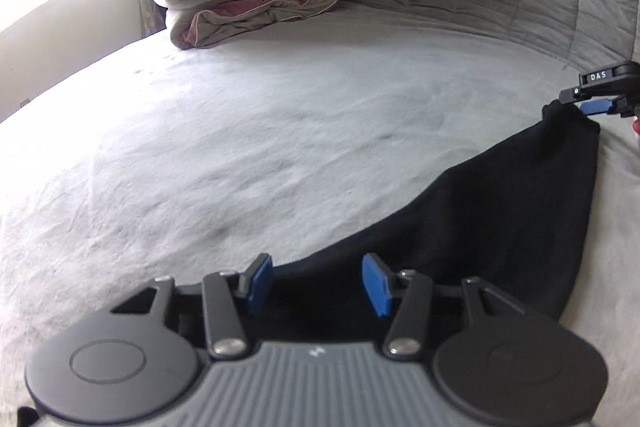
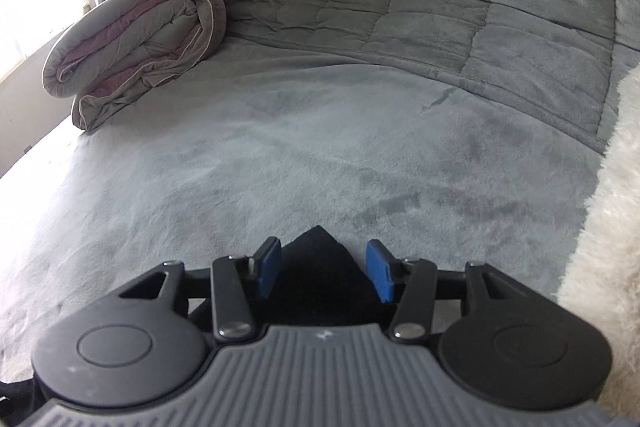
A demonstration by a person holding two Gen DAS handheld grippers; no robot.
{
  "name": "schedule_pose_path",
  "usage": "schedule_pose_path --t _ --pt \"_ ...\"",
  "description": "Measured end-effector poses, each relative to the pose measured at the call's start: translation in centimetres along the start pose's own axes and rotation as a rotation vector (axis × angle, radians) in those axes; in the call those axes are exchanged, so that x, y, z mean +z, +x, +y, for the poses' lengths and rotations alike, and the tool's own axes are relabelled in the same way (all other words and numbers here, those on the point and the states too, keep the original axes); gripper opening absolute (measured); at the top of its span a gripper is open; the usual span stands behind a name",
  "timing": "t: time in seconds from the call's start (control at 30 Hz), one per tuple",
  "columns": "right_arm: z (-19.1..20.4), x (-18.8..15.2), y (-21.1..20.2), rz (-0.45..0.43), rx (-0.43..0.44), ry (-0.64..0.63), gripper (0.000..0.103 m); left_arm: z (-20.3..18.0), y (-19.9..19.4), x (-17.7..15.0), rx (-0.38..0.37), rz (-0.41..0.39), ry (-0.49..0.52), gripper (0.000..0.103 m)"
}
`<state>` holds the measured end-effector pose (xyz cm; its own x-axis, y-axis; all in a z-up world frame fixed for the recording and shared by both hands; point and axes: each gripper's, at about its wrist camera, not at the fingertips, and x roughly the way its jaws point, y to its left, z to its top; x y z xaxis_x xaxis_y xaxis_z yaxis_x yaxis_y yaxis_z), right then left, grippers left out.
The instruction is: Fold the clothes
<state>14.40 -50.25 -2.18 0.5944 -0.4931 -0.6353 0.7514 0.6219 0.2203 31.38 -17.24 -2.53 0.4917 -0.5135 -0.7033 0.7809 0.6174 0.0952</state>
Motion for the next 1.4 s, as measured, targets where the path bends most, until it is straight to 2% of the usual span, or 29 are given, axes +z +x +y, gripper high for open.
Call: schedule_pose_path --t 0.07,0.13,0.17,0.2,0.23,0.27,0.33,0.43,0.5,0.53,0.57,0.63,0.7,0.73,0.8,0.83,0.87,0.93,1.03,1.13,1.27,1.37,1.4 --pt "0.4 -0.5 1.1 0.025 -0.019 -0.040 0.051 0.4 0.8 -0.1 -0.003 0.020 -0.002 0.051" --pt "1.1 -1.6 1.5 -0.006 -0.057 -0.124 0.045 0.7 1.0 -0.3 -0.014 0.031 -0.034 0.050" --pt "1.5 -2.0 1.5 -0.023 -0.065 -0.165 0.042 0.8 1.0 -0.2 -0.022 0.036 -0.050 0.044" --pt "1.9 -2.4 1.4 -0.040 -0.074 -0.206 0.029 0.8 0.9 -0.2 -0.026 0.039 -0.060 0.036" --pt "2.2 -2.8 1.4 -0.058 -0.082 -0.247 0.012 0.5 0.8 -0.1 -0.019 0.035 -0.057 0.010" --pt "2.5 -3.0 1.1 -0.080 -0.095 -0.269 0.010 0.3 0.6 -0.1 -0.010 0.028 -0.055 0.003" --pt "2.9 -3.2 0.4 -0.149 -0.128 -0.297 0.010 0.0 0.0 -0.4 0.028 -0.018 -0.060 0.003" --pt "2.7 -2.9 -0.7 -0.265 -0.174 -0.304 0.009 0.1 -0.3 -1.1 0.084 -0.093 -0.111 0.003" --pt "2.2 -2.4 0.5 -0.217 -0.166 -0.307 0.009 0.2 -0.2 -1.5 0.115 -0.127 -0.144 0.003" --pt "1.9 -2.2 1.2 -0.193 -0.161 -0.309 0.009 0.0 0.4 -1.6 0.123 -0.114 -0.135 0.004" --pt "1.7 -2.2 2.4 -0.124 -0.147 -0.302 0.010 -0.3 0.8 -1.8 0.134 -0.108 -0.118 0.004" --pt "1.2 -2.0 2.7 -0.117 -0.129 -0.277 0.011 -1.0 1.2 -1.6 0.161 -0.101 -0.088 0.004" --pt "1.4 -1.8 2.2 -0.125 -0.141 -0.290 0.023 -1.2 1.1 -1.3 0.174 -0.095 -0.079 0.006" --pt "1.6 -1.9 1.7 -0.143 -0.149 -0.290 0.036 -1.1 0.9 -1.1 0.169 -0.095 -0.092 0.009" --pt "2.1 -2.3 0.4 -0.179 -0.145 -0.283 0.039 -0.9 0.1 -1.0 0.160 -0.116 -0.135 0.023" --pt "2.5 -2.5 -0.1 -0.183 -0.117 -0.273 0.039 -0.9 -0.4 -0.9 0.156 -0.133 -0.161 0.039" --pt "3.2 -2.8 -0.6 -0.183 -0.087 -0.279 0.039 -0.9 -0.8 -0.9 0.151 -0.149 -0.180 0.042" --pt "4.8 -3.7 -1.5 -0.175 -0.033 -0.303 0.039 -1.8 -1.6 -0.9 0.118 -0.180 -0.194 0.042" --pt "6.0 -5.0 -2.0 -0.150 -0.013 -0.289 0.039 -3.9 -2.4 -1.0 0.002 -0.214 -0.192 0.042" --pt "6.8 -6.2 -2.4 -0.127 -0.010 -0.251 0.039 -6.9 -2.4 -1.3 -0.113 -0.210 -0.115 0.042" --pt "3.3 -5.4 -3.3 -0.121 0.039 -0.054 0.039 -10.8 -1.7 -1.8 -0.203 -0.174 0.028 0.042" --pt "0.3 -4.3 -4.1 -0.150 0.025 0.091 0.039 -12.8 -1.3 -2.1 -0.250 -0.154 0.096 0.042" --pt "0.0 -4.2 -3.9 -0.143 0.008 0.088 0.039 -13.3 -1.3 -2.2 -0.249 -0.160 0.108 0.042"
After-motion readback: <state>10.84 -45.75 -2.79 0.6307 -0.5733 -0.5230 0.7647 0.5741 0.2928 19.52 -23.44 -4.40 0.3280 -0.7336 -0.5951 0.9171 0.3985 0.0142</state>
